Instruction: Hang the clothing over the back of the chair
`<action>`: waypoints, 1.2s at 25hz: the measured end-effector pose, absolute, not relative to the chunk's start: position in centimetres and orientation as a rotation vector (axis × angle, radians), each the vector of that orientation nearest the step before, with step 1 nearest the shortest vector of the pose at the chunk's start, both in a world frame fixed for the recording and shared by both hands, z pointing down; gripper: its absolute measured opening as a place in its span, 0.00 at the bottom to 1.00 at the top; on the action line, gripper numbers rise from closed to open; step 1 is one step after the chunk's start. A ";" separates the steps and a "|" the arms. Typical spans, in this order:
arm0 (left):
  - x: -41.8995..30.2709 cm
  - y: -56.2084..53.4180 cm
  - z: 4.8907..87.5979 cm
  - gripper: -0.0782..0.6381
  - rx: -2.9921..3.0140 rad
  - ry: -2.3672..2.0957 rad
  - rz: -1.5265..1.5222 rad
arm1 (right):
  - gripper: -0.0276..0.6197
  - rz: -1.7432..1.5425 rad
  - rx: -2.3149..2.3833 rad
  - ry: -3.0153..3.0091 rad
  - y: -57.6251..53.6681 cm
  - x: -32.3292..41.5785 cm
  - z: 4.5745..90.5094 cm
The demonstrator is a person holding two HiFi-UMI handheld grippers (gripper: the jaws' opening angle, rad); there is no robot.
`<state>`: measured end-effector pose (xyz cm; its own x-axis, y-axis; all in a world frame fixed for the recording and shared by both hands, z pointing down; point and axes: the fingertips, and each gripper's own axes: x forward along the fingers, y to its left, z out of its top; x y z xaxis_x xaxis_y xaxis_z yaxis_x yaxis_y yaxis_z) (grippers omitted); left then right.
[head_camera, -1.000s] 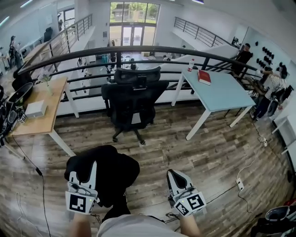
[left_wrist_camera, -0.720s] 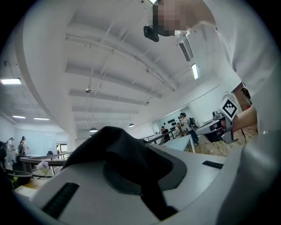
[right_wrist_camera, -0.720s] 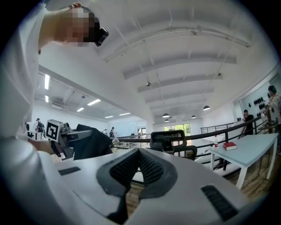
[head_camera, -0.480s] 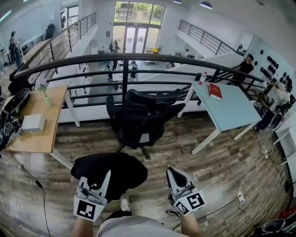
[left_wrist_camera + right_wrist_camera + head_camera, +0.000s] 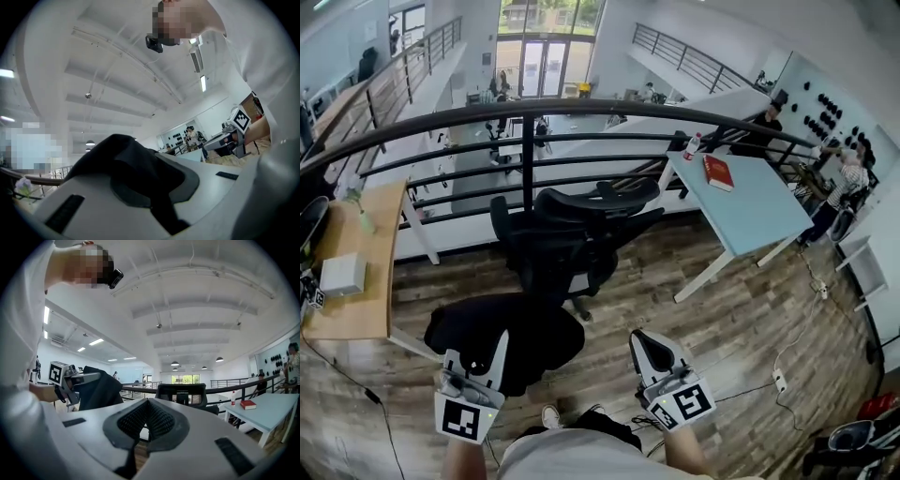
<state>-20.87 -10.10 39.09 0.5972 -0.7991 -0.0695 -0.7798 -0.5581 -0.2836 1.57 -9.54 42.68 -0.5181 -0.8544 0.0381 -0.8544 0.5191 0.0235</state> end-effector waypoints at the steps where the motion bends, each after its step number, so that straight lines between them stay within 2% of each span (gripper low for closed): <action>1: -21.0 -10.8 39.0 0.17 -2.571 1.313 -0.046 | 0.07 -0.004 1.536 -2.692 -9.8 2.1 42.6; 6: -20.5 -12.7 37.5 0.17 -2.566 1.361 0.112 | 0.07 -0.005 1.533 -2.721 -11.6 3.7 42.3; 22: -15.2 -16.2 34.3 0.17 -2.445 1.411 -0.025 | 0.07 0.025 1.383 -2.887 -18.6 6.9 41.7; 30: -14.3 -18.5 31.7 0.17 -2.405 1.384 0.020 | 0.07 -0.002 1.345 -2.894 -19.4 7.5 40.7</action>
<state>-14.28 -18.46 31.70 0.5190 -0.8332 -0.1907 -0.8383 -0.4526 -0.3040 7.45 -19.36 40.67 -0.6435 -0.7641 -0.0456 -0.7641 0.6448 -0.0195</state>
